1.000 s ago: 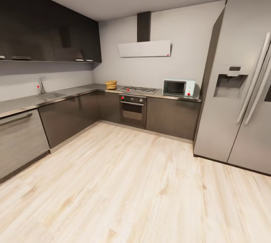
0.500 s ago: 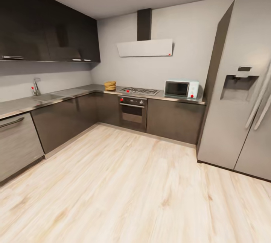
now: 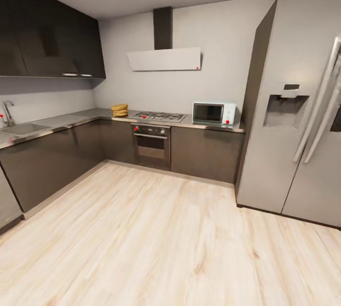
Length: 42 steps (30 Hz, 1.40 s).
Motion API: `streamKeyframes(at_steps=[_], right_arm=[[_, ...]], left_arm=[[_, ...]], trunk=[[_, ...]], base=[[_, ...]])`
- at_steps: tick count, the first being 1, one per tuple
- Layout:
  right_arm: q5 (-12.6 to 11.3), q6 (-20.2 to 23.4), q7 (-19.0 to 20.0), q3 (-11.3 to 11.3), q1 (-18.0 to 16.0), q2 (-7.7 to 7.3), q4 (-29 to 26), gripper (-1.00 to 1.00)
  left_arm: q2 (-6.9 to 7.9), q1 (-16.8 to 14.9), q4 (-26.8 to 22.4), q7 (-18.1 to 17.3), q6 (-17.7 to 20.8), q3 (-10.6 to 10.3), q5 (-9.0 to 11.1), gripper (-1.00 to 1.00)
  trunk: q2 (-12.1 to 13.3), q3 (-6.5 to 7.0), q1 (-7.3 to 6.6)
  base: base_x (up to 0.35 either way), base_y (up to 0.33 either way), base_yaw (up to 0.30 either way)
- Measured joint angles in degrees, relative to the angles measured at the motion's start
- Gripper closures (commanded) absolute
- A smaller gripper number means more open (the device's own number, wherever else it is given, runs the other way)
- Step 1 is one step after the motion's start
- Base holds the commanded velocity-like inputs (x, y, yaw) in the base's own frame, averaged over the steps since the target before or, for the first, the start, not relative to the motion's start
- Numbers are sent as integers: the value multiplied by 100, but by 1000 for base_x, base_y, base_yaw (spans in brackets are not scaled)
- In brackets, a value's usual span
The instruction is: In the kitchen, take the popcorn bag from the countertop, put it into the microwave, and heat it until the popcorn is cooked so the cooked popcorn ends up inside the bag.
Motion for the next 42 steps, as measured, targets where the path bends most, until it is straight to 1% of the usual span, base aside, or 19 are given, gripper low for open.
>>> streamKeyframes(at_steps=[13, 20, 42], right_arm=[[0, 0, 0, 0, 0, 0, 0, -100], [8, 2, 1, 0, -1, -8, 0, -100], [24, 29, 2, 16, -1, 9, 0, -100]], left_arm=[[0, 0, 0, 0, 0, 0, 0, -100], [0, 0, 1, 1, -2, 0, 1, -100], [0, 0, 1, 1, 32, 0, 5, -100]], trunk=[[0, 0, 0], [0, 0, 0], [0, 0, 0]], base=[[332, 0, -267], [332, 39, -21], [332, 95, 0]])
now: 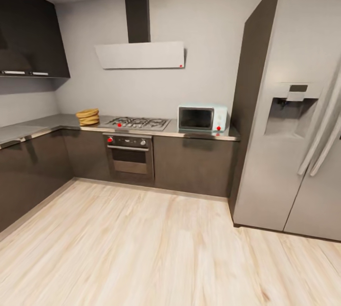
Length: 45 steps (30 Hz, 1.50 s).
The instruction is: In the kitchen, take the popcorn bag from the countertop, put it into the microwave, and heat it until the popcorn is cooked so the cooked popcorn ends up inside the bag.
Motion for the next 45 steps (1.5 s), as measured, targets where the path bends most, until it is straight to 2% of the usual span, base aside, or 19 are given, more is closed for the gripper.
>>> streamKeyframes(at_steps=[10, 29, 45], right_arm=[[3, -26, 0, 0, 0, -1, 0, -100], [0, -29, 0, -8, 1, -9, 1, -100], [-7, -28, -2, -8, 0, -13, 0, -100]], left_arm=[[0, 0, 0, 0, -11, 0, 0, -100], [0, 0, -1, 0, -24, 0, 0, -100], [0, 0, 1, -1, 22, 0, 3, -100]], trunk=[[0, 0, 0], [0, 0, 0], [0, 0, 0]], base=[[332, 100, -20], [332, 100, -264], [332, 23, -15]])
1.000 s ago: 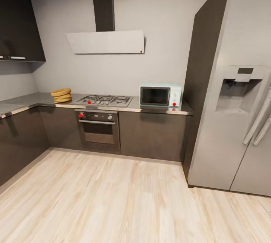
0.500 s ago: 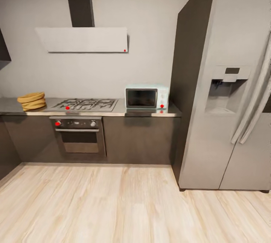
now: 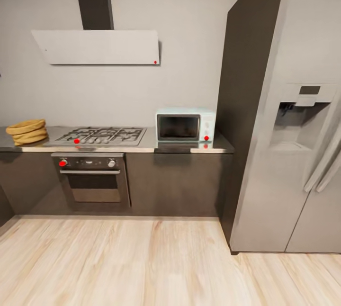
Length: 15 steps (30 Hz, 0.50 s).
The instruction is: In the kitchen, take the popcorn bag from the countertop, put it into the microwave, and heat it until the popcorn is cooked so the cooked popcorn ends up inside the bag.
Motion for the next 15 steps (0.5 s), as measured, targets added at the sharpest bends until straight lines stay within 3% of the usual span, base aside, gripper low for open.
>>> streamKeyframes(at_steps=[15], right_arm=[[-1, 0, 0, 0, 0, -4, 1, -100]], left_arm=[[-3, 0, -1, 0, -6, 0, -3, -100]], trunk=[[0, 0, 0]], base=[[332, 0, 0]])
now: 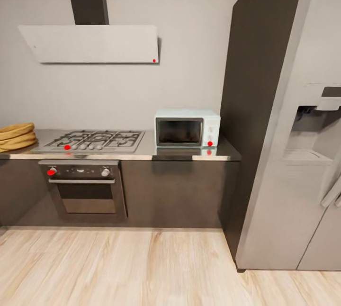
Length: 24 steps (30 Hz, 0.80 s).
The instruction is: In the kitchen, take the popcorn bag from the countertop, put it into the microwave, and heat it until the popcorn is cooked so the cooked popcorn ends up inside the bag.
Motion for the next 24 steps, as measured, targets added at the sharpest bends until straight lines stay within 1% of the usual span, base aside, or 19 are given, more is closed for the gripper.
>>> streamKeyframes(at_steps=[24], right_arm=[[2, 17, 0, 8, 0, 8, -1, -100]], left_arm=[[3, 0, 0, 0, -51, 0, 0, -100]], trunk=[[0, 0, 0]], base=[[333, 0, 0]])
